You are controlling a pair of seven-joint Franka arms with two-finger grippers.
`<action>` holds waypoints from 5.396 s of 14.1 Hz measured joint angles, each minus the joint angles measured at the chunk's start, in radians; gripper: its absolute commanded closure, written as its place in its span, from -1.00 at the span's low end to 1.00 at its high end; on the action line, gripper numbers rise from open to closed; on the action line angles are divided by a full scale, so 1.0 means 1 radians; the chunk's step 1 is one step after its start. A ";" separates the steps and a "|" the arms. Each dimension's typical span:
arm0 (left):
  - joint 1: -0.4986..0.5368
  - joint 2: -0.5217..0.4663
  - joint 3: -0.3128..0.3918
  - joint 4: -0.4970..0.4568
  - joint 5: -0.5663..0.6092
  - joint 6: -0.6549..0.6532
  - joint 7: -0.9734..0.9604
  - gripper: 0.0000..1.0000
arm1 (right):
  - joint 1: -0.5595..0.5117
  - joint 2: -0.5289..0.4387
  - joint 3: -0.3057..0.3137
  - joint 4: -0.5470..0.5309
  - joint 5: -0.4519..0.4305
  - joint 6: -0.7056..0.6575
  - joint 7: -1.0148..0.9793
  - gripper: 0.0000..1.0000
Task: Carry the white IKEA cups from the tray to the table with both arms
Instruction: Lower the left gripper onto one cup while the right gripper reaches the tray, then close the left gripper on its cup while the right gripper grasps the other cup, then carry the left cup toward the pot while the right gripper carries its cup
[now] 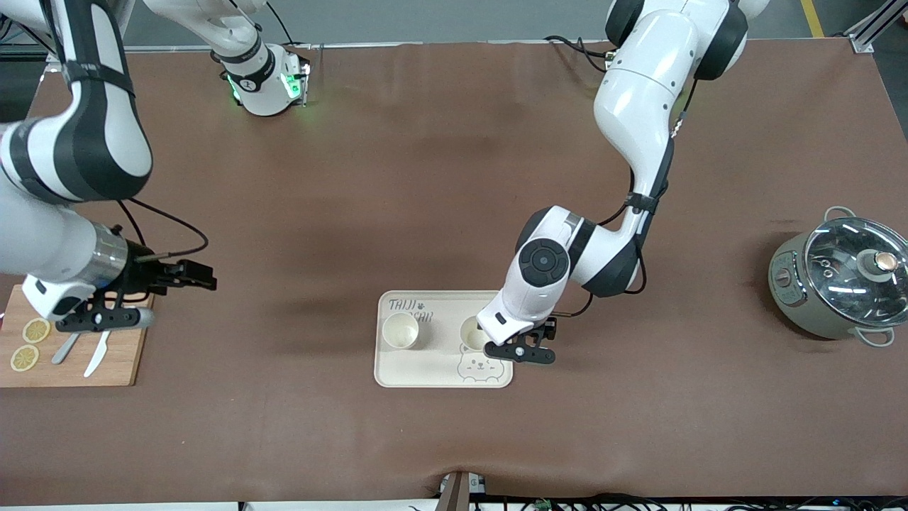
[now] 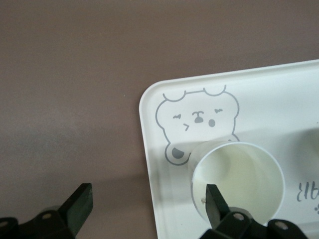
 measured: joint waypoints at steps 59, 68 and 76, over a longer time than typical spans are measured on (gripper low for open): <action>0.226 -0.674 -0.029 -1.141 -0.006 0.427 0.263 1.00 | 0.291 0.435 -0.043 0.228 -0.123 0.457 0.480 1.00; 0.331 -0.660 -0.028 -1.228 -0.006 0.578 0.412 1.00 | 0.086 0.434 -0.039 0.264 -0.121 0.382 0.121 1.00; 0.339 -0.643 -0.030 -1.236 -0.006 0.614 0.422 -0.43 | -0.049 0.436 -0.042 0.255 -0.121 0.373 -0.051 1.00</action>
